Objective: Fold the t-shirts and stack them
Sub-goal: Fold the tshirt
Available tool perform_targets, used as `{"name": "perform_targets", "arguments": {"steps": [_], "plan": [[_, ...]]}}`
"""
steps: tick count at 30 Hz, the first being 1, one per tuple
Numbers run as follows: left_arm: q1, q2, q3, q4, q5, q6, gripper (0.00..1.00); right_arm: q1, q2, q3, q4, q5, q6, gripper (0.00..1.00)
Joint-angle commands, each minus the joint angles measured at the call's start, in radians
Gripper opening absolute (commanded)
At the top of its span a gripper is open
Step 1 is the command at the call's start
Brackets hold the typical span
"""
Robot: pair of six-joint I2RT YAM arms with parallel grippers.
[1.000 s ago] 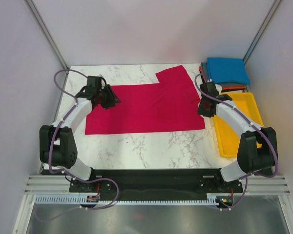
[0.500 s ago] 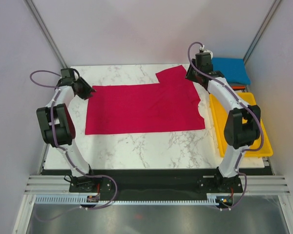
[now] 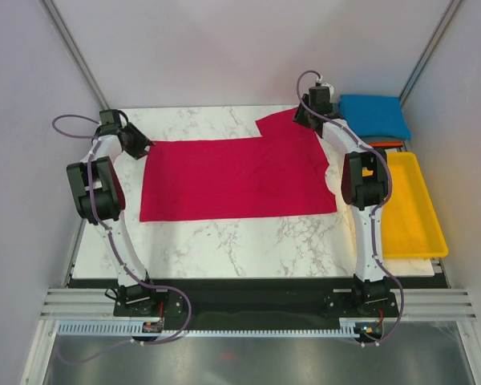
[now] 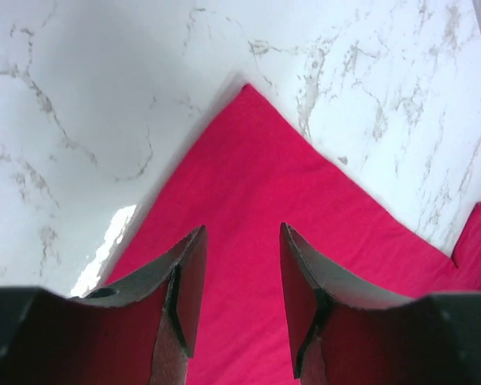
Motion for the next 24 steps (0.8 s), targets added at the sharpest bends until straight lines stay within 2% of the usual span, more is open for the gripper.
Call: {"name": "perform_targets", "arguments": {"steps": [1,5,9,19,24], "plan": [[0.008,0.046,0.069,0.024,-0.012,-0.016,0.50,-0.019,0.033,0.057,0.134,-0.026,0.063,0.49],[0.008,0.090,0.101,0.022,-0.044,-0.002,0.50,-0.034,0.090,0.071,0.211,-0.039,0.066,0.57],[0.006,0.104,0.123,0.016,-0.093,0.017,0.50,-0.051,0.148,0.110,0.251,-0.010,0.146,0.57],[0.006,0.149,0.183,0.013,-0.133,0.041,0.53,-0.056,0.331,0.314,0.267,0.039,0.160,0.61],[0.005,0.173,0.190,0.009,-0.150,0.047,0.53,-0.051,0.362,0.316,0.270,0.057,0.201,0.62]]}}
